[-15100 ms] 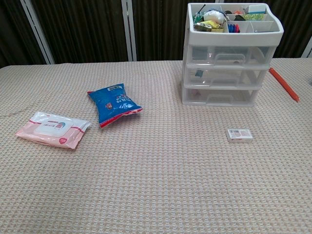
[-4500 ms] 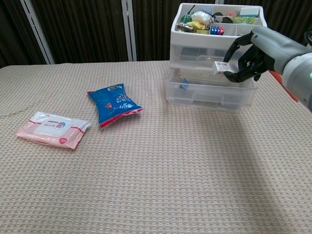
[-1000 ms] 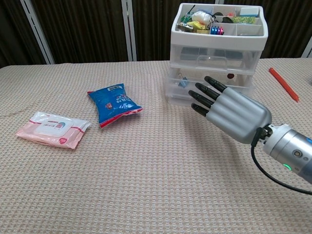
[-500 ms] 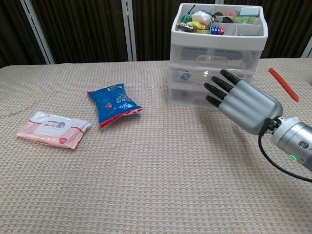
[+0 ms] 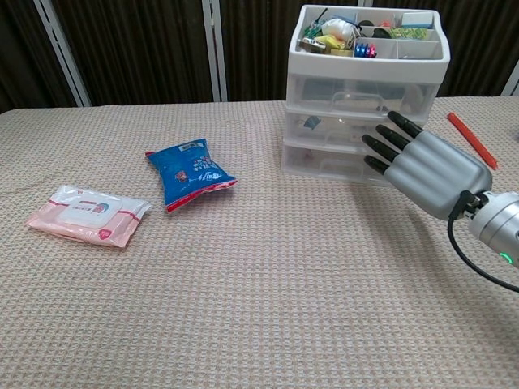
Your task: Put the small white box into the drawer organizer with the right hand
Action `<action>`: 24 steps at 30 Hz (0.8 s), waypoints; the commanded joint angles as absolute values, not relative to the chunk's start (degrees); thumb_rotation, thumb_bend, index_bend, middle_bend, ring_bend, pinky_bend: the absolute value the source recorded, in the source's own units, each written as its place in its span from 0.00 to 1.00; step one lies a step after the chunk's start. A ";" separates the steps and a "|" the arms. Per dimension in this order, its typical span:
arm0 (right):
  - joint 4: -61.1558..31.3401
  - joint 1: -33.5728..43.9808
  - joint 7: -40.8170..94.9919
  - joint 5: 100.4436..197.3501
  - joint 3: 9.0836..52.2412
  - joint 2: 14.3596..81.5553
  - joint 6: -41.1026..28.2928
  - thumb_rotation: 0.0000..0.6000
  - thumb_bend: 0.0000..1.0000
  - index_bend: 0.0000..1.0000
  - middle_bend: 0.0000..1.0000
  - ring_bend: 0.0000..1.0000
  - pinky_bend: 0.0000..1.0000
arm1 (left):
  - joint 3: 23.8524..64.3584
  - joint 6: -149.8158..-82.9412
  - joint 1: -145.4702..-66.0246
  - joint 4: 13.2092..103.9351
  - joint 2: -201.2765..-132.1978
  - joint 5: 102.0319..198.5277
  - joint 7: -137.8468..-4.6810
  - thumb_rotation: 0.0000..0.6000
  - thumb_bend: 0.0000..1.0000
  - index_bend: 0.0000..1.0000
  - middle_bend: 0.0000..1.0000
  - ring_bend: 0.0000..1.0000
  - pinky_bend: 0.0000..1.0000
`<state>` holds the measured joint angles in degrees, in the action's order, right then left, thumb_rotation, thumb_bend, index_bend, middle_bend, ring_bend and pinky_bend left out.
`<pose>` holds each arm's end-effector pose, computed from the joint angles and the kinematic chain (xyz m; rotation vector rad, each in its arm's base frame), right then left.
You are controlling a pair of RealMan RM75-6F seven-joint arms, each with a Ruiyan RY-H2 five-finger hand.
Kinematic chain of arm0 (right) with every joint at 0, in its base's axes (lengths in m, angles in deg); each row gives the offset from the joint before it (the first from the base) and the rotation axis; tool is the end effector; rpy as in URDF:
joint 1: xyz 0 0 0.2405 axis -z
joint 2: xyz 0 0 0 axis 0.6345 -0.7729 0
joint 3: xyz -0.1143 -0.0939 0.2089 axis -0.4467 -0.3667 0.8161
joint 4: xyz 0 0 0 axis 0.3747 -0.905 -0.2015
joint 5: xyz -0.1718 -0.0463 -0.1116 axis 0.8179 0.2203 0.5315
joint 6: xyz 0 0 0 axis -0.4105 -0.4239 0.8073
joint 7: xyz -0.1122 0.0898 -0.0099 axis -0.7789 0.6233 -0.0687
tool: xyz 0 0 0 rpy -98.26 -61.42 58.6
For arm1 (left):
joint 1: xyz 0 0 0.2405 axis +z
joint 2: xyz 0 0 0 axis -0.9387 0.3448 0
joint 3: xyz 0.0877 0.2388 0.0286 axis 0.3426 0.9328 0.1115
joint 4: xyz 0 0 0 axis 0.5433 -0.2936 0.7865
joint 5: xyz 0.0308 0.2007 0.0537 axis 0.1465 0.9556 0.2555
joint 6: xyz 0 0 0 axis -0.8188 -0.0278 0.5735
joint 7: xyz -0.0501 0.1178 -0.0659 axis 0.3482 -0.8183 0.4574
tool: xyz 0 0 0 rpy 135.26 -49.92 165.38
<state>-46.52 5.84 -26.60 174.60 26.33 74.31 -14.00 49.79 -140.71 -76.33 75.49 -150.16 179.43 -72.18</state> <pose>-0.2218 -0.3313 -0.0560 1.7551 0.1787 0.4039 -0.2989 0.1882 0.1528 -1.4386 -0.7896 -0.9789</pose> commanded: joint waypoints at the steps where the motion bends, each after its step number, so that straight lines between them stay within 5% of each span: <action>1: -45.77 6.27 -26.20 174.66 26.03 74.06 -14.47 1.00 0.30 0.14 0.00 0.00 0.00 | 49.79 -140.68 -76.34 75.48 -150.17 179.41 -72.17 1.00 0.20 0.09 0.00 0.00 0.00; 8: -35.82 8.78 -23.72 175.51 25.60 69.96 -19.20 1.00 0.28 0.14 0.00 0.00 0.00 | 49.80 -140.71 -76.32 75.38 -150.13 179.43 -72.11 1.00 0.20 0.09 0.00 0.00 0.00; 24: 3.80 19.20 -8.27 170.81 24.53 42.38 -25.82 1.00 0.13 0.10 0.00 0.00 0.00 | 49.98 -140.98 -76.06 74.60 -150.47 179.52 -75.42 1.00 0.20 0.09 0.00 0.00 0.00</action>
<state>-2.40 15.84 -13.66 173.64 25.25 48.16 -25.04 49.95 -140.93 -76.11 74.80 -150.41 179.49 -74.95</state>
